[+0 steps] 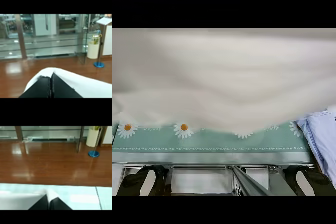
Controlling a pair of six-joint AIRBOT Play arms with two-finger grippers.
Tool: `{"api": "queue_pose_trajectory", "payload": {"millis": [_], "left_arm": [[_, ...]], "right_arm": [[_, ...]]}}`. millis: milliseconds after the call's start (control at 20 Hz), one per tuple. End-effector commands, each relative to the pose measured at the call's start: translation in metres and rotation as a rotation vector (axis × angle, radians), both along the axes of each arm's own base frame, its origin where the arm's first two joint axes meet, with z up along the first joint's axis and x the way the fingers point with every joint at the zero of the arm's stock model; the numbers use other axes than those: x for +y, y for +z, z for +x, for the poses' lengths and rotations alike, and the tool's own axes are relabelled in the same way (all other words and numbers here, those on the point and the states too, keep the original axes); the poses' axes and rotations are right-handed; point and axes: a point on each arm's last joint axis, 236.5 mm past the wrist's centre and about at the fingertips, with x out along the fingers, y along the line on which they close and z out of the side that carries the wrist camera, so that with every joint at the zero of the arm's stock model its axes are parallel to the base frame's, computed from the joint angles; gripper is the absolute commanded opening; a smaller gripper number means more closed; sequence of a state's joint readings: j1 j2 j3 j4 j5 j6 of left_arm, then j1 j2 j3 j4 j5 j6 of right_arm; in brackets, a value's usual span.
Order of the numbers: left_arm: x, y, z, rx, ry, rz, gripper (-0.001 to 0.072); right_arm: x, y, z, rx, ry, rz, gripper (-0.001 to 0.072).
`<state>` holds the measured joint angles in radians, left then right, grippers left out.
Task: Fold the shirts.
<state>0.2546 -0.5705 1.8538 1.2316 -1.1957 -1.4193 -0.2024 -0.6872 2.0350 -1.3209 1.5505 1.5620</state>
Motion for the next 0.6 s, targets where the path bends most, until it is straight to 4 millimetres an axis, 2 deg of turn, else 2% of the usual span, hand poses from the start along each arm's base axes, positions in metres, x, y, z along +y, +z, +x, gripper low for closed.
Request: {"api": "queue_pose_trajectory", "payload": {"millis": [0,50,150,250,400,550], "left_arm": [[0.04,-0.011,-0.037,0.022,0.147,0.041,0.0029],[0.047,-0.019,-0.034,0.057,0.165,0.024,0.0028],[0.051,-0.038,-0.013,0.126,0.174,0.011,0.0029],[0.054,-0.071,0.017,0.234,0.172,0.01,0.0029],[0.056,-0.152,0.083,0.447,0.151,-0.004,0.0029],[0.043,-0.235,0.146,0.599,0.085,-0.102,0.0029]], "right_arm": [[0.008,-0.01,-0.022,0.029,0.017,-0.007,0.0022],[0.012,-0.014,-0.019,0.049,0.038,-0.002,0.0022],[0.022,-0.03,-0.005,0.111,0.094,0.033,0.0022],[0.024,-0.065,0.016,0.229,0.118,0.073,0.0022],[0.017,-0.14,0.053,0.441,0.111,0.137,0.0022],[0.012,-0.217,0.102,0.564,0.116,0.205,0.0022]]}}
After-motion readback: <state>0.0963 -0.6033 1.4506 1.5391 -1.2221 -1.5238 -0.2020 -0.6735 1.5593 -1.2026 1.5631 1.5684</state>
